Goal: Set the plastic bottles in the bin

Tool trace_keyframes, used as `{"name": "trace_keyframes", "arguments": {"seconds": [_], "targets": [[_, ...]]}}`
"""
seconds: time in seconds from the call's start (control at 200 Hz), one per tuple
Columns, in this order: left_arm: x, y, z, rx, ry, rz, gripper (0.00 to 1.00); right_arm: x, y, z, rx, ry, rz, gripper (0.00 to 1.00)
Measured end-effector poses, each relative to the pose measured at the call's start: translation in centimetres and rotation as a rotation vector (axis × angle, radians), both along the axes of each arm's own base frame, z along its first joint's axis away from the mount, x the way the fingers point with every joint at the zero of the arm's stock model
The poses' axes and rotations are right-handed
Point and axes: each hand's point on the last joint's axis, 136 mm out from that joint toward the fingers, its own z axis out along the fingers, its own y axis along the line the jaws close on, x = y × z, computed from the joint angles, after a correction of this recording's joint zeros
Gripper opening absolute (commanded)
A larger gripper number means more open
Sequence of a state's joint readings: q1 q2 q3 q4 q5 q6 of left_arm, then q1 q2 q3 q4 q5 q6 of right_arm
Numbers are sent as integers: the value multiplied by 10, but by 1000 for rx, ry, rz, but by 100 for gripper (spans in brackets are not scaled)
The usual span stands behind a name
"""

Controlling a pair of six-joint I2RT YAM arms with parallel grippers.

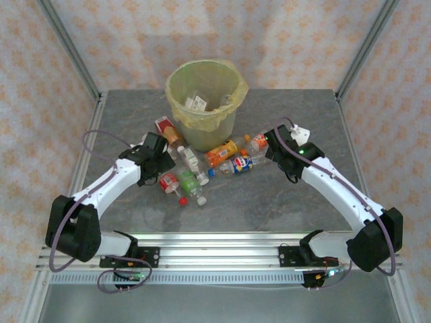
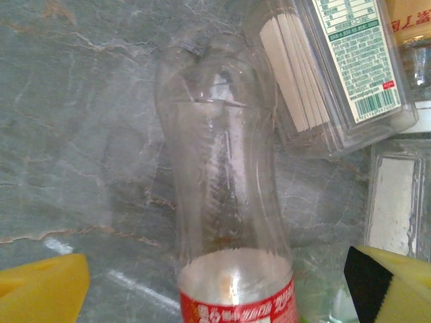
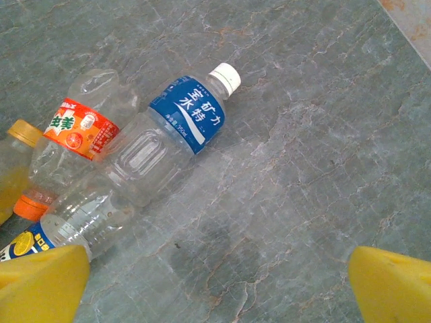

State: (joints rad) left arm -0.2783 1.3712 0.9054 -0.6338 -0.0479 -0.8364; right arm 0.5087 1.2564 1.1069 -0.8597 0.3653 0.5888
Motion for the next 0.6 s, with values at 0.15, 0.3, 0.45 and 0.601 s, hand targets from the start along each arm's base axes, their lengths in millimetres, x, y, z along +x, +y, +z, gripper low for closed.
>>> {"name": "trace_keyframes", "arguments": {"seconds": [0.15, 0.3, 0.45, 0.601], "targets": [[8, 0, -15, -14, 21, 5, 89, 0, 0, 0, 3, -2, -4, 99], [13, 3, -27, -19, 40, 20, 84, 0, 0, 0, 8, -4, -10, 99], [15, 4, -40, -15, 60, 25, 81, -1, 0, -1, 9, -1, -14, 99], [12, 4, -56, -9, 95, 25, 76, -1, 0, -1, 11, -2, -16, 99]]}}
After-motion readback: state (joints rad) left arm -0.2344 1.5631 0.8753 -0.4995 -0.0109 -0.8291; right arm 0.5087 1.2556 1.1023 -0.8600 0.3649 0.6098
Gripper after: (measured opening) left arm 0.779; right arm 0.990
